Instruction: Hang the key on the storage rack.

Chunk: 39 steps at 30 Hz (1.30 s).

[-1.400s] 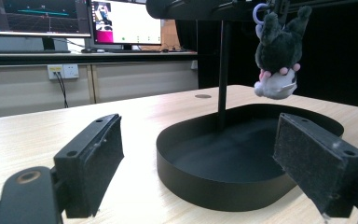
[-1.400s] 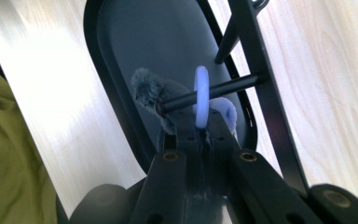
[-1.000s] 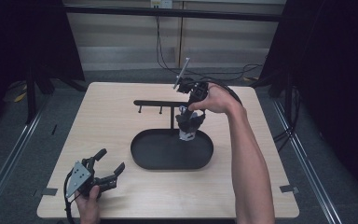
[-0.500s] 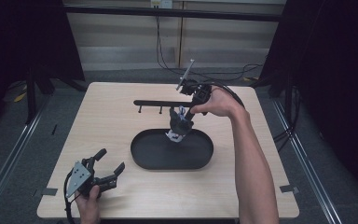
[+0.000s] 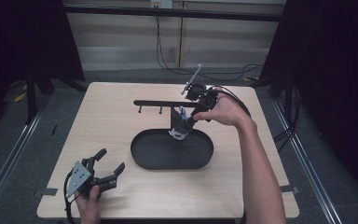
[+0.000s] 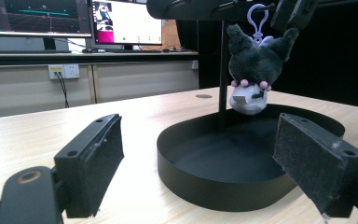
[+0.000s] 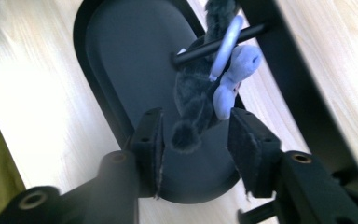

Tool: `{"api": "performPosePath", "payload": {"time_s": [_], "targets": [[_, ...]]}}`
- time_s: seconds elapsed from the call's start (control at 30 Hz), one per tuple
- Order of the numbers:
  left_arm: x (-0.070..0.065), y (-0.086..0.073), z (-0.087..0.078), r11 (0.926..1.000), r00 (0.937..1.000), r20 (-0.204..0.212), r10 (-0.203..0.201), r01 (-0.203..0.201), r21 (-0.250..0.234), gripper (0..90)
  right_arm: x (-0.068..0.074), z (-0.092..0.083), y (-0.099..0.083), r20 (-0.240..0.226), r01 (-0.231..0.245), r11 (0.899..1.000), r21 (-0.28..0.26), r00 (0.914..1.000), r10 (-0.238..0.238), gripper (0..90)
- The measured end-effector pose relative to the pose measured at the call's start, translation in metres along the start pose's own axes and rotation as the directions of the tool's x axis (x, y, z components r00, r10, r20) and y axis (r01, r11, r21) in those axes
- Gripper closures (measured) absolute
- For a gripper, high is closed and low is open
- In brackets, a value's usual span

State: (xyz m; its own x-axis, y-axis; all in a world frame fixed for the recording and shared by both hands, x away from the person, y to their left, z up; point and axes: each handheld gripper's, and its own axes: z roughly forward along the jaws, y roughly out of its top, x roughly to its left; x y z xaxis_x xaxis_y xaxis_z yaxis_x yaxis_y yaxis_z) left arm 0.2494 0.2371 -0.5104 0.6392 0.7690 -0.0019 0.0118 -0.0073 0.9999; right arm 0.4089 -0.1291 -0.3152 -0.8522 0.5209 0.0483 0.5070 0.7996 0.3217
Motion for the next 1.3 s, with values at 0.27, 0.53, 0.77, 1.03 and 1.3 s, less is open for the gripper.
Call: {"api": "performPosePath", "payload": {"time_s": [0.27, 0.53, 0.77, 1.03, 1.3], "targets": [[0.0, 0.0, 0.0, 1.0, 1.0, 0.001, 0.0, 0.0, 0.001, 15.5, 0.012, -0.002, -0.015, -0.003, -0.039, 0.995, -0.09, 0.9992, 0.039, 45.5], [0.0, 0.0, 0.0, 1.0, 1.0, -0.001, 0.002, -0.002, 0.002, 15.4, 0.025, -0.002, -0.03, -0.024, -0.047, 0.989, -0.14, 0.9987, 0.044, 42.8], [0.0, 0.0, 0.0, 1.0, 1.0, -0.001, 0.001, -0.001, 0.001, 15.5, 0.036, 0.007, -0.047, -0.018, -0.072, 0.978, -0.194, 0.9974, 0.07, 38.2], [0.0, 0.0, 0.0, 1.0, 1.0, 0.0, 0.002, -0.002, 0.003, 15.5, 0.041, 0.023, -0.07, -0.013, -0.121, 0.953, -0.278, 0.9925, 0.122, 34.6], [0.0, 0.0, 0.0, 1.0, 1.0, 0.0, 0.002, -0.002, 0.003, 15.5, 0.053, 0.045, -0.098, -0.027, -0.154, 0.906, -0.395, 0.9874, 0.156, 22.3]]}}
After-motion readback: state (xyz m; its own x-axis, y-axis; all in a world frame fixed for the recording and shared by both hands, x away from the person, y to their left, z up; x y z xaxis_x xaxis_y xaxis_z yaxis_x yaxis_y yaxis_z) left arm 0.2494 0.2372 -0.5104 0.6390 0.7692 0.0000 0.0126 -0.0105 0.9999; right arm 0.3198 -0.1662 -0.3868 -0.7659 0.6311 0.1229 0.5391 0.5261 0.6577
